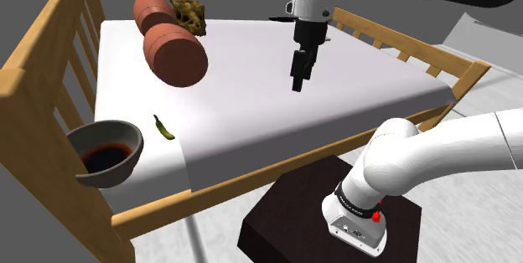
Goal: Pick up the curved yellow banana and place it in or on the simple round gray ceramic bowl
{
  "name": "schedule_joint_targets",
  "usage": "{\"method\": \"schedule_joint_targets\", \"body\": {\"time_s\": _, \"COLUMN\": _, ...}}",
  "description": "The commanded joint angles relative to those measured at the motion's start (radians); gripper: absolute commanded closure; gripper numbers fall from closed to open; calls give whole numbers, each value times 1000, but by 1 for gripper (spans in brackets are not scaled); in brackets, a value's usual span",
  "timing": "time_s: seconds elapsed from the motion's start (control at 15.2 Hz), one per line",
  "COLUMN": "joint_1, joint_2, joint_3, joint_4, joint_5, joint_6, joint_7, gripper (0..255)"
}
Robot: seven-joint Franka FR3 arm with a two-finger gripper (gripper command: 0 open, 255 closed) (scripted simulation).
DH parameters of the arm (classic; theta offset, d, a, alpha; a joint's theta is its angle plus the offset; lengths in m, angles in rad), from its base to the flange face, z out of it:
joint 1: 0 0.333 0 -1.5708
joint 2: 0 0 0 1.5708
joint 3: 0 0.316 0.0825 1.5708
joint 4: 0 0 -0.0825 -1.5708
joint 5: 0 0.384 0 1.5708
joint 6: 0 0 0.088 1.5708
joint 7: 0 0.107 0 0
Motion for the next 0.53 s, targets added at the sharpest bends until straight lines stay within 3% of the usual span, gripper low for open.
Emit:
{"method": "schedule_joint_targets", "body": {"time_s": 0.0, "joint_1": 0, "joint_2": 0, "joint_3": 0, "joint_4": 0, "joint_5": 0, "joint_6": 0, "joint_7": 0, "gripper": 0}}
{"method": "schedule_joint_targets", "body": {"time_s": 0.46, "joint_1": 18, "joint_2": 167, "joint_3": 112, "joint_4": 15, "joint_5": 70, "joint_6": 189, "joint_7": 138, "gripper": 0}}
